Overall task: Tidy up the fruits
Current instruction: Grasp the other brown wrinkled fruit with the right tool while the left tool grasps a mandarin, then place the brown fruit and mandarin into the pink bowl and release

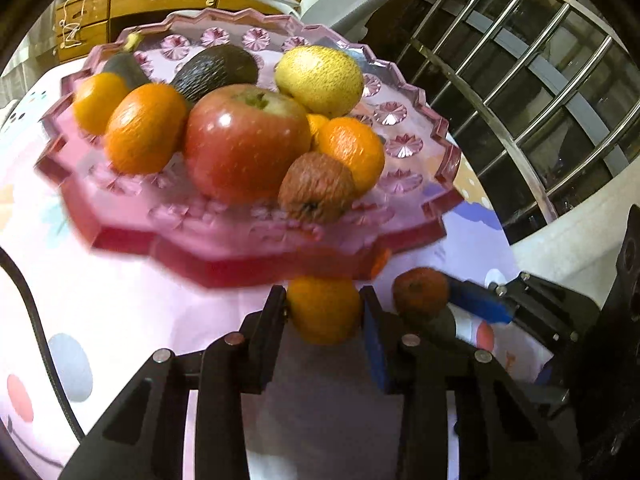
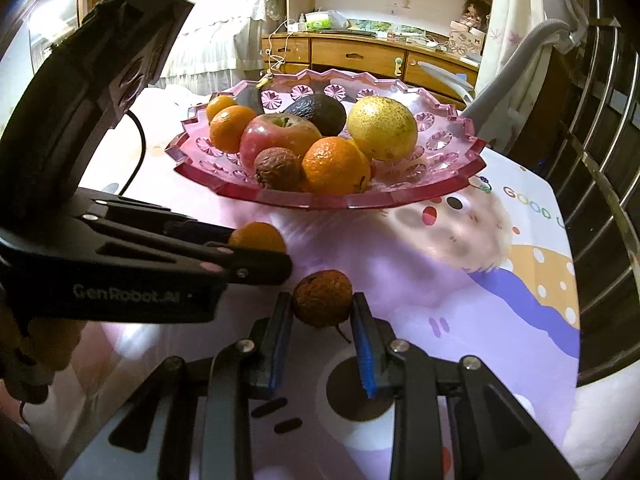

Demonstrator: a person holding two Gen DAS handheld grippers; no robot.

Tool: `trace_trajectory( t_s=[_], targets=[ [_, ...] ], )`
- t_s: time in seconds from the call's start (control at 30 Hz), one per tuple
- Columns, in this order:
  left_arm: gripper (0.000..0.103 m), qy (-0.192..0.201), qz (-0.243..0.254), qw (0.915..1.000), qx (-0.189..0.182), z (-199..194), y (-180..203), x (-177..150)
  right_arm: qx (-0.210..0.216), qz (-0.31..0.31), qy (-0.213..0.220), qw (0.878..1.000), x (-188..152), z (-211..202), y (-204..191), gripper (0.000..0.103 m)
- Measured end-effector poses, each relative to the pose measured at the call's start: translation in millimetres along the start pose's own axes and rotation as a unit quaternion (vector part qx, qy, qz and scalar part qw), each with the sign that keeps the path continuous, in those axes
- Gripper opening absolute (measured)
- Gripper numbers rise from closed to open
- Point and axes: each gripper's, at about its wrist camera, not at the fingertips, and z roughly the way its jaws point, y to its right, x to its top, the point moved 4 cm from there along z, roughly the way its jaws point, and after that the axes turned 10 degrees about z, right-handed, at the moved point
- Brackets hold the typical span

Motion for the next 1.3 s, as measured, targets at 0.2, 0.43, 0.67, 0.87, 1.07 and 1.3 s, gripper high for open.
trace_trajectory(
  t_s=[0.2, 0.43, 0.67, 0.87, 1.07, 1.3],
  targets=[
    [0.035, -0.023, -0.023, 0.9994, 0.015, -20, -13, -23, -0.002, -0.002, -0.016, 1.0, -3, -10, -1, 0.03],
    [0.035, -0.06, -0.047, 0.9955, 0.056, -57, -29, -43, -0.005, 0.004, -0.051, 0.999, -3, -24, -4, 0.03],
    [0.035, -0.093, -0.044, 0.9913, 0.082, -95, -26, -38, -0.007, 0.015, -0.075, 0.997, 15, -46, -9, 0.03],
    [0.036, -0.106, -0.045, 0.9904, 0.076, -108, -15, -9, -0.002, 0.019, -0.075, 0.997, 42, -63, -10, 0.03],
    [0.036, -0.079, -0.028, 0.993, 0.083, -113, 2, 28, -0.011, 0.025, -0.05, 0.998, 74, -62, -2, 0.03],
    [0.036, -0.053, -0.039, 0.9929, 0.1, -105, 2, 62, -0.004, 0.059, -0.044, 0.997, 98, -38, 15, 0.03]
  ],
)
